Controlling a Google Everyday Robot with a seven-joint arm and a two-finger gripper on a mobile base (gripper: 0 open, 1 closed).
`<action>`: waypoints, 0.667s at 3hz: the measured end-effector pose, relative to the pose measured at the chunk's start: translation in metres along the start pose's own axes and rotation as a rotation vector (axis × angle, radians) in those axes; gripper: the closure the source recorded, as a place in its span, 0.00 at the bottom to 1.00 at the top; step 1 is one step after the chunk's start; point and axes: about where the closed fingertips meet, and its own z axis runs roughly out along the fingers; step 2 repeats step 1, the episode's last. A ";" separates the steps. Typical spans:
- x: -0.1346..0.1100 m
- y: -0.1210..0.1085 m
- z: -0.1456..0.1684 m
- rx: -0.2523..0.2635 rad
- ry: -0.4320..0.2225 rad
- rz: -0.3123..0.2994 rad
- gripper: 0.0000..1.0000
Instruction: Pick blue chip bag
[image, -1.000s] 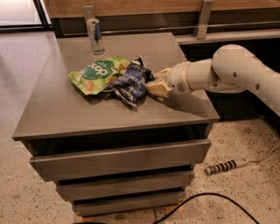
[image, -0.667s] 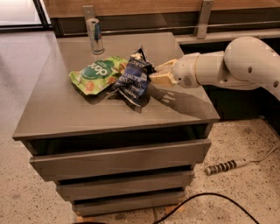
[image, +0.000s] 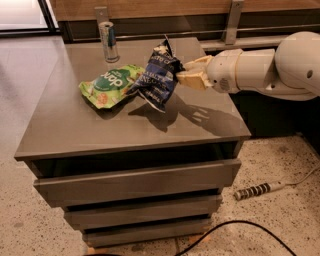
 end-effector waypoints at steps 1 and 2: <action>0.000 0.000 0.000 0.000 0.000 0.000 1.00; 0.000 0.000 0.000 0.000 0.000 0.000 1.00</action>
Offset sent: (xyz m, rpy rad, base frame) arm 0.0000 0.0000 0.0000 0.0000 0.0000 0.0000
